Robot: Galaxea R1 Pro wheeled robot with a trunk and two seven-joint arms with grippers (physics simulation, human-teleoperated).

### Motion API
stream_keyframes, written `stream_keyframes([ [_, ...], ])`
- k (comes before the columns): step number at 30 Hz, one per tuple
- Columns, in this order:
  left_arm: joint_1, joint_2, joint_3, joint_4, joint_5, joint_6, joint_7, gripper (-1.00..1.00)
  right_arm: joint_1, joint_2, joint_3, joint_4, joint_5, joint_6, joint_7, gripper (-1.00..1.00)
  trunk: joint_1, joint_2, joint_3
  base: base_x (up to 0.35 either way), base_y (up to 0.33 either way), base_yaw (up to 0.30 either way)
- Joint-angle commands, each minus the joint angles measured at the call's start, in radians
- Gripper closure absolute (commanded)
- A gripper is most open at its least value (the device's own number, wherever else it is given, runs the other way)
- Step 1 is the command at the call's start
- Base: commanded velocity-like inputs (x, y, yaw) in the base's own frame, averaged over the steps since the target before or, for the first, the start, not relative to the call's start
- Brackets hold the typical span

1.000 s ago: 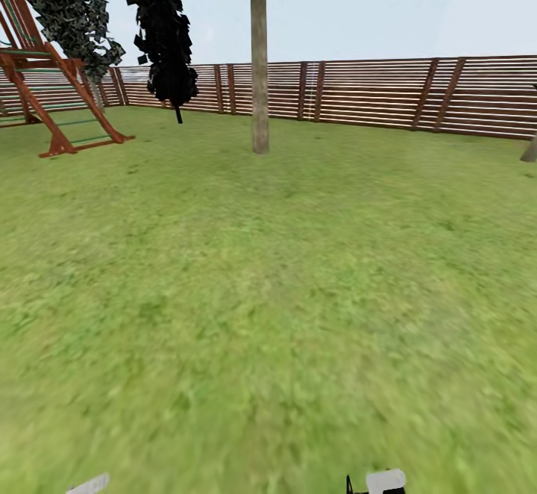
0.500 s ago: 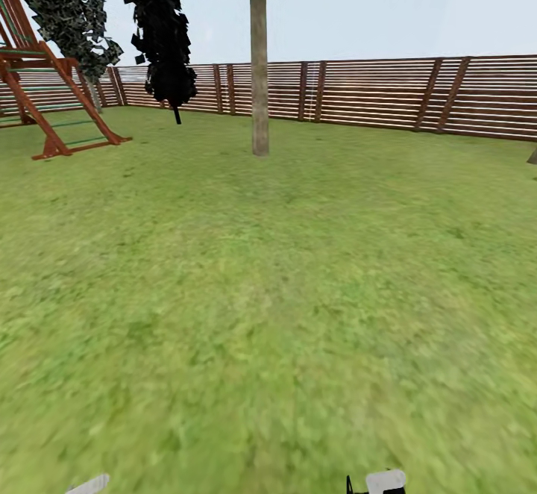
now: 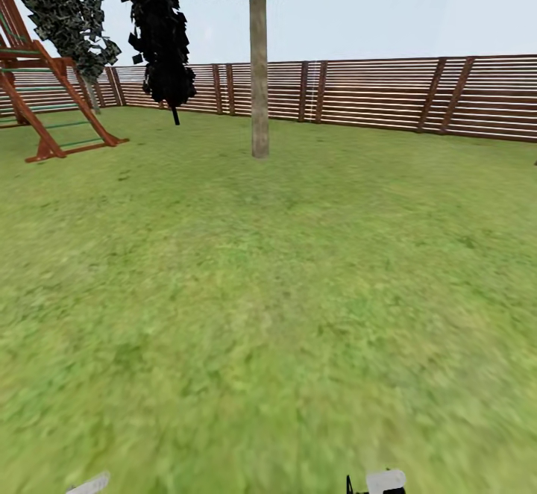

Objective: In the garden, pick up the pesticide atomizer on the floor and spray pesticide onto both trees until each tree trunk is fully covered.

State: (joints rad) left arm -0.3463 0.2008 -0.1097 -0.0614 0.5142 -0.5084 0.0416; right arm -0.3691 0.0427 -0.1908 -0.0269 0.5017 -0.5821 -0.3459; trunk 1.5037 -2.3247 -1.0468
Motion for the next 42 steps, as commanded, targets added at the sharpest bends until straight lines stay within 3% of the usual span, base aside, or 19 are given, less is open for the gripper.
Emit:
stream_keyframes([
  [1, 0.000, 0.000, -0.008, 0.000, 0.004, -0.002, 0.004, 1.00, -0.001, 0.000, -0.007, 0.001, 0.011, -0.002, -0.005, -1.00, 0.000, 0.000, -0.001, 0.336, 0.000, 0.000],
  [42, 0.000, 0.002, -0.008, 0.000, 0.004, -0.002, 0.004, 1.00, -0.001, 0.000, -0.007, 0.001, 0.011, -0.002, -0.005, -1.00, 0.000, 0.000, -0.001, 0.336, 0.000, 0.000],
])
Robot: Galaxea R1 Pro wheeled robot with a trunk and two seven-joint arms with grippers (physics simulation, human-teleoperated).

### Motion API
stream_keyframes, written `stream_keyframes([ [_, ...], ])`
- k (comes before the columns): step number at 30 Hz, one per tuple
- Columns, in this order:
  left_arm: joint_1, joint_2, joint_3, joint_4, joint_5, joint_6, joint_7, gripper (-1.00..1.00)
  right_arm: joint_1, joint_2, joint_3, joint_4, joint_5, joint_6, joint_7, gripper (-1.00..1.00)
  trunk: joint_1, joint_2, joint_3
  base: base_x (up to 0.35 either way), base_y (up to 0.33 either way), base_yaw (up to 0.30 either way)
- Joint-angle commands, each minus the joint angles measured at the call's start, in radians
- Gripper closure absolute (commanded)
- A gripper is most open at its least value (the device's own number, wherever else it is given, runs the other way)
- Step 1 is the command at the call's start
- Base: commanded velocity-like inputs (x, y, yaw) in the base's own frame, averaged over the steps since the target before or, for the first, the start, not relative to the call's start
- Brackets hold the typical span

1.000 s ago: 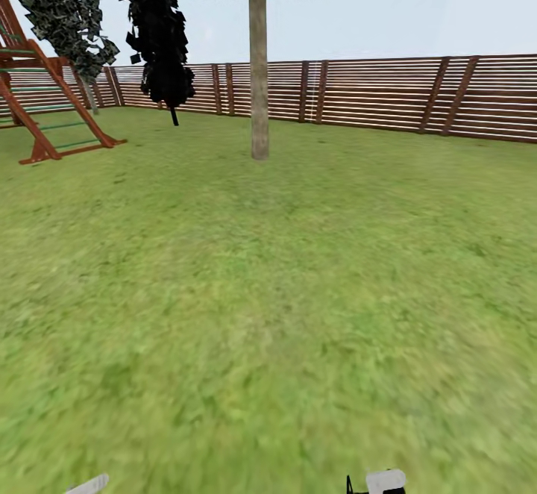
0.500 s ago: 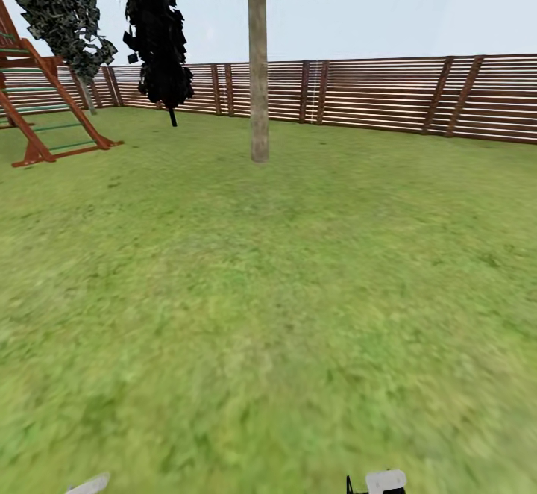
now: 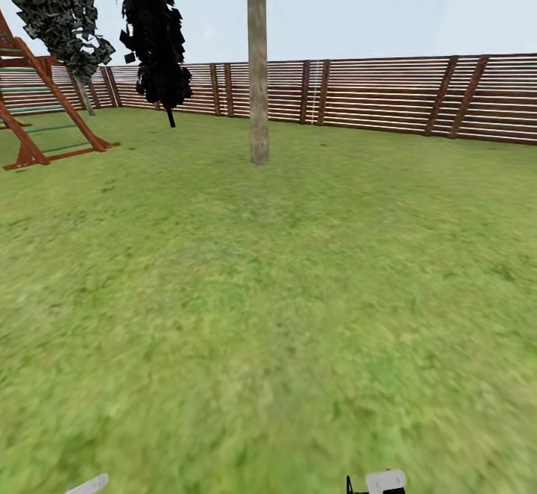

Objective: In the garden, pick up the pesticide atomizer on the floor and spray pesticide onto both trees until each tree trunk is fully covered.

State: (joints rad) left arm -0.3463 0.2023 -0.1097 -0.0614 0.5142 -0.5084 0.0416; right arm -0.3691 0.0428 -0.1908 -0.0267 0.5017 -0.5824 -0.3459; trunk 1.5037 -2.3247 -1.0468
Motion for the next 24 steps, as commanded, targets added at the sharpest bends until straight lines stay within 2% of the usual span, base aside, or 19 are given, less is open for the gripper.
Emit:
stream_keyframes([
  [1, 0.000, 0.000, -0.008, 0.000, 0.004, -0.002, 0.004, 1.00, -0.001, 0.000, -0.007, 0.001, 0.011, -0.002, -0.005, -1.00, 0.000, 0.000, -0.001, 0.335, 0.000, 0.000],
  [24, 0.000, 0.000, -0.008, 0.000, 0.004, -0.002, 0.003, 1.00, -0.001, 0.000, -0.007, 0.001, 0.011, -0.002, -0.005, -1.00, 0.000, 0.000, -0.001, 0.326, 0.000, 0.000],
])
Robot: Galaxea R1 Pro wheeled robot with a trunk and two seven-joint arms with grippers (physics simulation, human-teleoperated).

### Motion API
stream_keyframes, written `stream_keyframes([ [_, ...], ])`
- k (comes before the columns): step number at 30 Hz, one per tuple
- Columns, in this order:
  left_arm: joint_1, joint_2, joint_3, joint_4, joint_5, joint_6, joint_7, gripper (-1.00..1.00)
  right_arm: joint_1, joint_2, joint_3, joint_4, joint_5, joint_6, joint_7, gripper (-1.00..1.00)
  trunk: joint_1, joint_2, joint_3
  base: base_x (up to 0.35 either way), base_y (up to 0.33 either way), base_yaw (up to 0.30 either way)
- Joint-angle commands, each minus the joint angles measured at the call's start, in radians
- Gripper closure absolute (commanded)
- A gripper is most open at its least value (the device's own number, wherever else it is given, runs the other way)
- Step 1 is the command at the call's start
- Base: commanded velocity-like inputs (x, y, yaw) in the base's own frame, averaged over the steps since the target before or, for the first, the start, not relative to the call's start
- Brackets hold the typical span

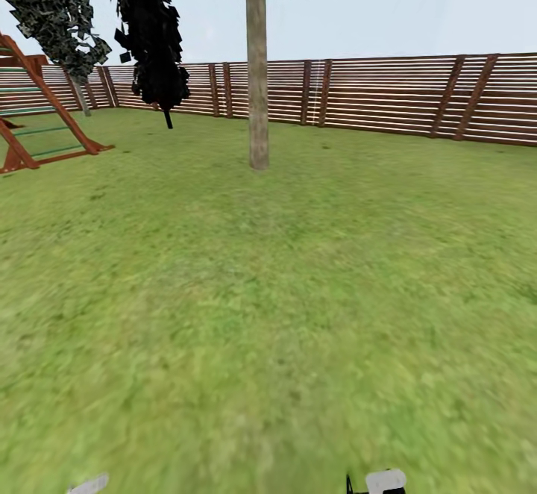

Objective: In the garden, pick up the pesticide atomizer on the floor and spray pesticide onto both trees until each tree trunk is fully covered.

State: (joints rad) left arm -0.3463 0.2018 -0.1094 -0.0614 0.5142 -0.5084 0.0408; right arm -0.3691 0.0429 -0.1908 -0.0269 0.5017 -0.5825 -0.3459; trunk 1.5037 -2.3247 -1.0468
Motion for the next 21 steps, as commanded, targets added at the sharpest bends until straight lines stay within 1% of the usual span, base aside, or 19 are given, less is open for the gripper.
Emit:
stream_keyframes([
  [1, 0.000, 0.000, -0.009, 0.000, 0.004, -0.002, 0.004, 1.00, -0.001, 0.000, -0.007, 0.001, 0.011, -0.001, -0.005, -1.00, 0.000, 0.000, -0.001, 0.334, 0.000, 0.000],
  [21, 0.000, 0.001, -0.009, -0.001, 0.004, -0.002, 0.006, 1.00, -0.001, 0.000, -0.007, 0.001, 0.011, -0.001, -0.005, -1.00, 0.000, 0.000, -0.001, 0.339, 0.000, 0.000],
])
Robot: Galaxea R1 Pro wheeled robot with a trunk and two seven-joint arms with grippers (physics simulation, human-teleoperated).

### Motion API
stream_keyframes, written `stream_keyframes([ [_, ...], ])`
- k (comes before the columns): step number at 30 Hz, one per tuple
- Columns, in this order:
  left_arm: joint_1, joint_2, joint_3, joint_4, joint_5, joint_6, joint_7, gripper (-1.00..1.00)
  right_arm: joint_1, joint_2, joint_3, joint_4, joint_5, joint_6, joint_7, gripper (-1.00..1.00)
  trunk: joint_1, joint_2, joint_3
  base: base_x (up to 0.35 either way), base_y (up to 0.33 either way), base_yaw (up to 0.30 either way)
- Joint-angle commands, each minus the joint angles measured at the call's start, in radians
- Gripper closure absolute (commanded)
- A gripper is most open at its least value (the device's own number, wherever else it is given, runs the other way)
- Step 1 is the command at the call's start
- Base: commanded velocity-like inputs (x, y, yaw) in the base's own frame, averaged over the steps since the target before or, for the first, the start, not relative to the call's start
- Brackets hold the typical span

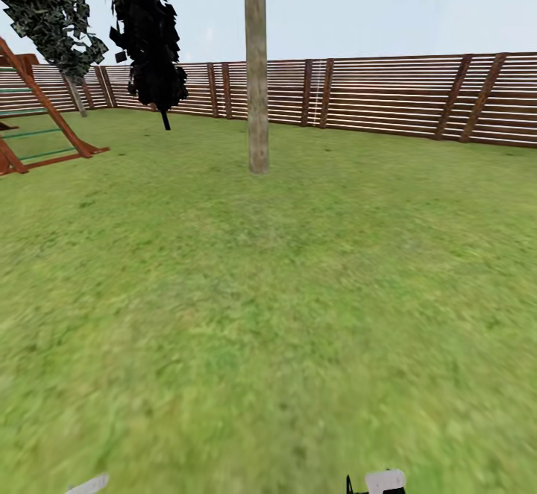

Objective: In the garden, pick up the pesticide atomizer on the floor and spray pesticide onto both trees until each tree trunk is fully covered.

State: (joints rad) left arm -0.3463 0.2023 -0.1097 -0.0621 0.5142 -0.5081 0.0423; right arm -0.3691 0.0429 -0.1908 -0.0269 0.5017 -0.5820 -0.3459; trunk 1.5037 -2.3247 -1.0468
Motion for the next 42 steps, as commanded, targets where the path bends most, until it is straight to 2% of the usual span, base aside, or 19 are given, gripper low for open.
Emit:
stream_keyframes([
  [1, 0.000, 0.000, -0.008, 0.000, 0.004, -0.002, 0.004, 1.00, -0.001, 0.000, -0.007, 0.001, 0.011, -0.001, -0.005, -1.00, 0.000, 0.000, -0.001, 0.339, 0.000, 0.000],
  [42, 0.000, -0.001, -0.008, 0.001, 0.004, -0.003, 0.004, 1.00, -0.001, 0.000, -0.007, 0.001, 0.011, -0.002, -0.005, -1.00, 0.000, 0.000, -0.001, 0.339, 0.000, 0.000],
])
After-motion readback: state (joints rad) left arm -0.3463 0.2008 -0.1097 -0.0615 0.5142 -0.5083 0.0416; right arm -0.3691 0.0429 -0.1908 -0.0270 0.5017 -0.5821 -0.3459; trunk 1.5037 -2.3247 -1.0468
